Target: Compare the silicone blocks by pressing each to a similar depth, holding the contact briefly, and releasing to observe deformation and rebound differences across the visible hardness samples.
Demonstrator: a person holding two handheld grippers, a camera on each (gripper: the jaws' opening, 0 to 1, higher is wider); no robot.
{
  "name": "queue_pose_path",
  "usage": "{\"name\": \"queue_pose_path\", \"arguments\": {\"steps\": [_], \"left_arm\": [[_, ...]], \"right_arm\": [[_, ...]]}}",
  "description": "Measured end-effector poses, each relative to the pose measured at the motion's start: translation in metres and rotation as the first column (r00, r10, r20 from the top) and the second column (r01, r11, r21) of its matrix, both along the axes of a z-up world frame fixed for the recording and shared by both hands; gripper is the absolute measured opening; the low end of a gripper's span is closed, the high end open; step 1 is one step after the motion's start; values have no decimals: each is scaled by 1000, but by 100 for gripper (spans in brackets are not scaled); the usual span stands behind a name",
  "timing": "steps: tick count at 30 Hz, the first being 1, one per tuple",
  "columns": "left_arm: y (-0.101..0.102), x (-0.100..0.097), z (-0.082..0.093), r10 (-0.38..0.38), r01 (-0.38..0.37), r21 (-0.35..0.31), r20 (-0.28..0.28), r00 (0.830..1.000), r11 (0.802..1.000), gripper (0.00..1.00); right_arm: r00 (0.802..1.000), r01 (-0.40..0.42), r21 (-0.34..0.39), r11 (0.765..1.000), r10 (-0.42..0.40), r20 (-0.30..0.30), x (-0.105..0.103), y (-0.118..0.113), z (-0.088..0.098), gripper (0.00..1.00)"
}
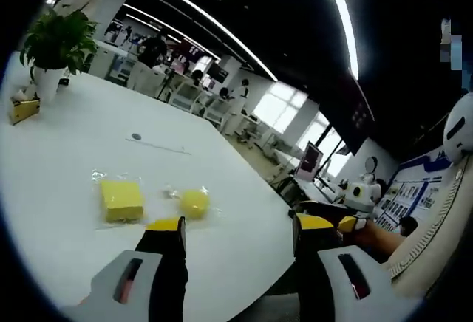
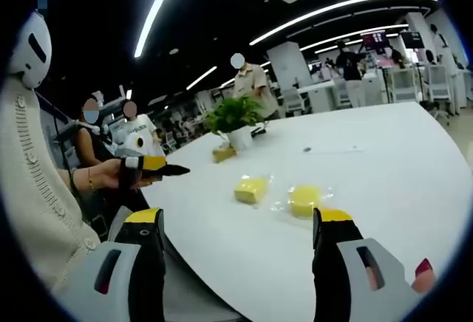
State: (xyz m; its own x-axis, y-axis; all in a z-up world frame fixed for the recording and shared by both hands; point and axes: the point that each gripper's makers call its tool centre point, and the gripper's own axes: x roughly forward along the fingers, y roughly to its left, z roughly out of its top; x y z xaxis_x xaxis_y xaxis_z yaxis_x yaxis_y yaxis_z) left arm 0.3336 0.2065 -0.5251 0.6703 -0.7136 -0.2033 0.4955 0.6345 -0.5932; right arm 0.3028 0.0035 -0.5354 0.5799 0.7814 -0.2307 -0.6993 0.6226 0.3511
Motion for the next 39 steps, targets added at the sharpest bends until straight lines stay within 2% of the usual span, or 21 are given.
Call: {"name": "queue_pose_path", "arguments": {"steps": [12, 15, 24, 30, 39], "left_arm": [[-11, 41, -11, -4, 4, 4, -28, 1000, 1000, 59], [-14, 52, -14, 3, -4, -22, -46, 999, 1000, 58], [-24, 76, -29, -3, 0, -40, -84, 996, 999, 59], [-25, 94, -38, 12, -20, -73, -113, 994, 997, 59], [-24, 122, -56, 43, -54, -75, -143, 989, 996, 59]], "right_arm": [[1000, 15, -7, 1000, -15, -28, 11, -3, -7, 76], [999, 18, -11, 1000, -18, -36, 13, -3, -9, 76], [998, 28, -17, 999, -29, -56, 20, -4, -16, 76], [997, 28, -27, 999, -30, -70, 22, -4, -21, 76], [995, 26, -35, 999, -30, -94, 24, -2, -28, 76]]}}
